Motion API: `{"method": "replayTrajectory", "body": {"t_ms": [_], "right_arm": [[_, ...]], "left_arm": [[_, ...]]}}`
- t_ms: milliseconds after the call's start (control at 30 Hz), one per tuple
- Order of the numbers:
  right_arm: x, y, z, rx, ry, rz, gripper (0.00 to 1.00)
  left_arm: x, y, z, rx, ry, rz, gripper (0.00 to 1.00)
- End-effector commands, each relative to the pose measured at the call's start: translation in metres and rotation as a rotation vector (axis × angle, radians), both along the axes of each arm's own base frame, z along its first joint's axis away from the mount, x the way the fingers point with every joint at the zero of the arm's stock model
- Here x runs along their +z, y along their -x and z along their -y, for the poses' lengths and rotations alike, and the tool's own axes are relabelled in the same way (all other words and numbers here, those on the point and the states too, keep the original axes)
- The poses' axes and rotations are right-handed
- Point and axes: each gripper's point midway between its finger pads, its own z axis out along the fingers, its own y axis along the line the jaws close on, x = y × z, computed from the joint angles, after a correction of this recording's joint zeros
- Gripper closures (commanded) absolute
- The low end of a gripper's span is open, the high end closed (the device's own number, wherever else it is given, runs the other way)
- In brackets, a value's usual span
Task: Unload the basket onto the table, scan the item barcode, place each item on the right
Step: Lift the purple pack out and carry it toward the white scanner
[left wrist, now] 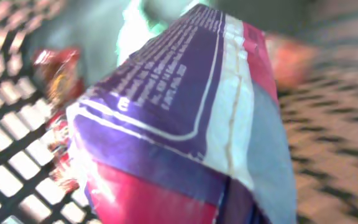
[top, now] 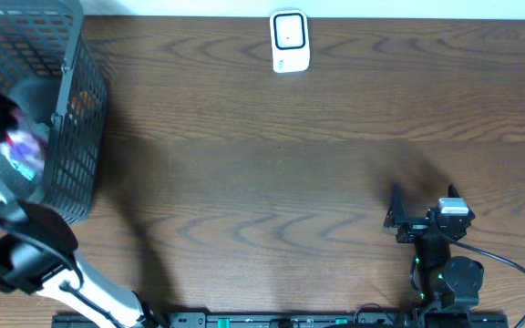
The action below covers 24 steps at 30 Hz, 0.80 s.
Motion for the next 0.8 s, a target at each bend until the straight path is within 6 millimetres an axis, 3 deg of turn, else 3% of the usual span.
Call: {"method": "replayTrajectory", "body": {"t_ms": [0,133,233,367,467,567,767], "right_arm": [[-0.001,0.0,0.0,-0.002,-0.014,-0.002,0.01],[-0.001,0.0,0.0,-0.002,-0.014,-0.002,0.01],[-0.001,0.0,0.0,-0.002,-0.014,-0.002,0.01],[-0.001,0.0,0.0,-0.002,-0.014,-0.002,0.01],[-0.001,0.0,0.0,-0.002,-0.014,-0.002,0.01],[-0.001,0.0,0.0,-0.002,-0.014,-0.002,0.01],[-0.001,0.0,0.0,-0.002,-0.014,-0.002,0.01]], "left_arm": [[0.11,-0.015,0.028,-0.032,-0.037,0.383,0.92],[0.182,-0.001,0.039,0.026,-0.125,0.602,0.92],[0.23,0.017,0.058,0.027,-0.181,0.741,0.93],[0.269,0.038,0.099,-0.051,-0.218,0.857,0.92],[0.279,0.045,0.14,-0.151,-0.184,0.893,0.93],[0.276,0.041,0.188,-0.292,-0.108,0.891,0.92],[0.241,0.023,0.281,-0.578,0.047,0.789,0.92]]}}
